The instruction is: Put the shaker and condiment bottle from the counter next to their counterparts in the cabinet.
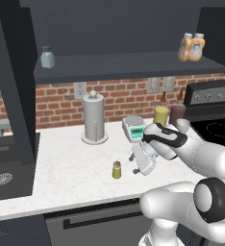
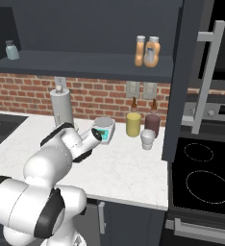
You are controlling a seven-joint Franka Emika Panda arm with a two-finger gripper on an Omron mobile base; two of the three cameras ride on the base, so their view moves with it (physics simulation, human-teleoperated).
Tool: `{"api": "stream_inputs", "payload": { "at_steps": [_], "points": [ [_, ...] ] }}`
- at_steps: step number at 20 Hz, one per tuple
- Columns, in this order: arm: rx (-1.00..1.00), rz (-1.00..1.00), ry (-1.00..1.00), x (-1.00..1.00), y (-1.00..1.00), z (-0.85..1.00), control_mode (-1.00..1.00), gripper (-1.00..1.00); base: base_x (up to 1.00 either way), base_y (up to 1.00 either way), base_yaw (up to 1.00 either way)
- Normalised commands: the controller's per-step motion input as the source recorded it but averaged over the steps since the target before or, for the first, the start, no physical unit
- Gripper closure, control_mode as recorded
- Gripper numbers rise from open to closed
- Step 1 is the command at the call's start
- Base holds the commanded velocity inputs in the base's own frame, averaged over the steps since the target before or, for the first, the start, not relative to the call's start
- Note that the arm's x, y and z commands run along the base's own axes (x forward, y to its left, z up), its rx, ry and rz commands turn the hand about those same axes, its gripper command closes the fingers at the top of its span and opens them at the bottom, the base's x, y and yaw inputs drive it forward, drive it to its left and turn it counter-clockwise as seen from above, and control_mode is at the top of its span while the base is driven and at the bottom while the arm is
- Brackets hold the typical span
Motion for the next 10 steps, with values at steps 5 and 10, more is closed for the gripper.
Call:
{"api": "stream_inputs", "payload": {
  "at_steps": [5,10],
  "points": [
    [0.03,0.0,0.0,0.0,0.04,0.0,-1.0,-1.0,0.0,0.0,0.0],
    [0.02,0.0,0.0,0.02,0.1,0.0,-1.0,-1.0,0.0,0.0,0.0]
  ]
}}
